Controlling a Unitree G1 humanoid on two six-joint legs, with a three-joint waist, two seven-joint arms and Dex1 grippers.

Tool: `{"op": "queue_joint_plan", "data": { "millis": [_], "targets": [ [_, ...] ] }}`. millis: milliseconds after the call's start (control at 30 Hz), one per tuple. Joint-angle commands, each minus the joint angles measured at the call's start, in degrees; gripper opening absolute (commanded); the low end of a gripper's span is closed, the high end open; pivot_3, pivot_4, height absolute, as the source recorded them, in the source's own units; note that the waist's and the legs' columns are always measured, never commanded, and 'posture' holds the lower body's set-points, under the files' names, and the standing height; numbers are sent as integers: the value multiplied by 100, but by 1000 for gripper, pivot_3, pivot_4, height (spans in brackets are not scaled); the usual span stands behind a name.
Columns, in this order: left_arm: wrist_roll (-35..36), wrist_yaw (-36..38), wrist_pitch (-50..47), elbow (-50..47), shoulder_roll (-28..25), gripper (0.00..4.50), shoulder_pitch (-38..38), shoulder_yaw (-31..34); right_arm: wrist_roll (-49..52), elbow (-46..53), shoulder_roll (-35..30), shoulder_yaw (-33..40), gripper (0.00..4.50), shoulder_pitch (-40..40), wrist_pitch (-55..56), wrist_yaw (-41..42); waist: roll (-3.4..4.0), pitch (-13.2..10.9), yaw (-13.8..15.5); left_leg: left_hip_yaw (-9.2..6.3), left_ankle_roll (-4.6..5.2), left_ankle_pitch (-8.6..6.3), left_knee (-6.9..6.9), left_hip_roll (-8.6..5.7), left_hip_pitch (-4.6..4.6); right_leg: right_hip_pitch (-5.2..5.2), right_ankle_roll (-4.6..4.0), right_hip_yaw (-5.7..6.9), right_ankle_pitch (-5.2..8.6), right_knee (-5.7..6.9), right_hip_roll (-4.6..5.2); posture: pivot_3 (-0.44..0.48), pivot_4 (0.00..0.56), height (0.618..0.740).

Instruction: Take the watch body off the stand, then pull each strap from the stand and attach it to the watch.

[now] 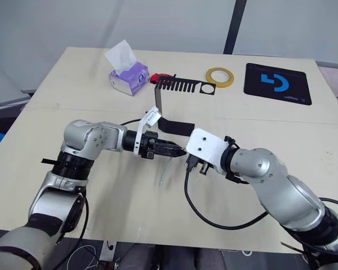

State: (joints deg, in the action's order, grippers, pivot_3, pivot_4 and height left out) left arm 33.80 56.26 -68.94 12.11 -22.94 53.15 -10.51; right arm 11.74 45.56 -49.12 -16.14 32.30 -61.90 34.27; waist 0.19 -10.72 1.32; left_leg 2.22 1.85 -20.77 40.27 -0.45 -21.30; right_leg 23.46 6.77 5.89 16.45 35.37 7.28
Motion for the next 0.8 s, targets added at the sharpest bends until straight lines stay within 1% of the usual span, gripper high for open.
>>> {"op": "queue_joint_plan", "data": {
  "millis": [33,67,100,233,267,333,433,600,700,800],
  "targets": [
    [-55,367,603,-340,-152,1670,-103,-80,537,343,31,858,3885,-238,-2,371,0,0,5,0,0,0,0,0,0,0,0,1,0,-1,0,0,150,738],
    [-94,486,838,-432,-205,1670,-162,-109,827,379,129,1219,4335,-335,-149,503,0,0,3,0,0,0,-3,0,0,-1,0,1,0,-3,0,0,150,738],
    [-144,613,1108,-530,-267,1670,-228,-138,1137,409,209,1599,4435,-440,-215,667,0,0,3,0,0,0,-4,0,0,0,0,0,0,-3,0,0,150,738],
    [-390,1014,2147,-894,-462,1670,-506,-233,2481,473,414,2907,4435,-778,-426,1256,0,0,4,0,0,0,-5,1,0,-2,0,1,0,-5,0,0,150,738],
    [-453,1098,2347,-963,-504,1670,-568,-260,2763,467,450,3135,4435,-827,-468,1317,0,0,4,0,0,0,-5,1,1,-3,0,0,0,-5,1,0,150,738],
    [-743,1266,3166,-1139,-593,1670,-792,-333,3189,431,415,3490,4435,-949,-524,1368,0,0,4,-1,0,0,-6,1,2,-4,0,0,0,-6,1,0,150,738],
    [-1266,1447,4500,-1291,-691,1670,-1125,-451,3563,446,250,3690,4435,-1178,-467,1385,0,0,3,1,0,0,-8,1,6,-5,0,-1,0,-6,4,0,150,738],
    [-1918,1563,6153,-1266,-786,1670,-1432,-538,3667,476,-54,3684,4435,-1640,-129,1377,0,0,11,4,1,0,-9,1,4,-5,0,-2,0,-13,4,0,150,738],
    [-2338,1463,7003,-1058,-813,1670,-1489,-565,3572,513,-293,3613,4435,-1963,173,1465,0,0,24,4,3,-1,-9,-1,3,-7,0,0,0,-19,6,0,150,738],
    [-2643,1443,7644,-814,-855,1670,-1544,-618,3498,534,-458,3528,4435,-2208,452,1502,0,0,25,3,4,-2,-9,-1,3,-9,2,2,-1,-22,5,0,150,738]
  ]
}}
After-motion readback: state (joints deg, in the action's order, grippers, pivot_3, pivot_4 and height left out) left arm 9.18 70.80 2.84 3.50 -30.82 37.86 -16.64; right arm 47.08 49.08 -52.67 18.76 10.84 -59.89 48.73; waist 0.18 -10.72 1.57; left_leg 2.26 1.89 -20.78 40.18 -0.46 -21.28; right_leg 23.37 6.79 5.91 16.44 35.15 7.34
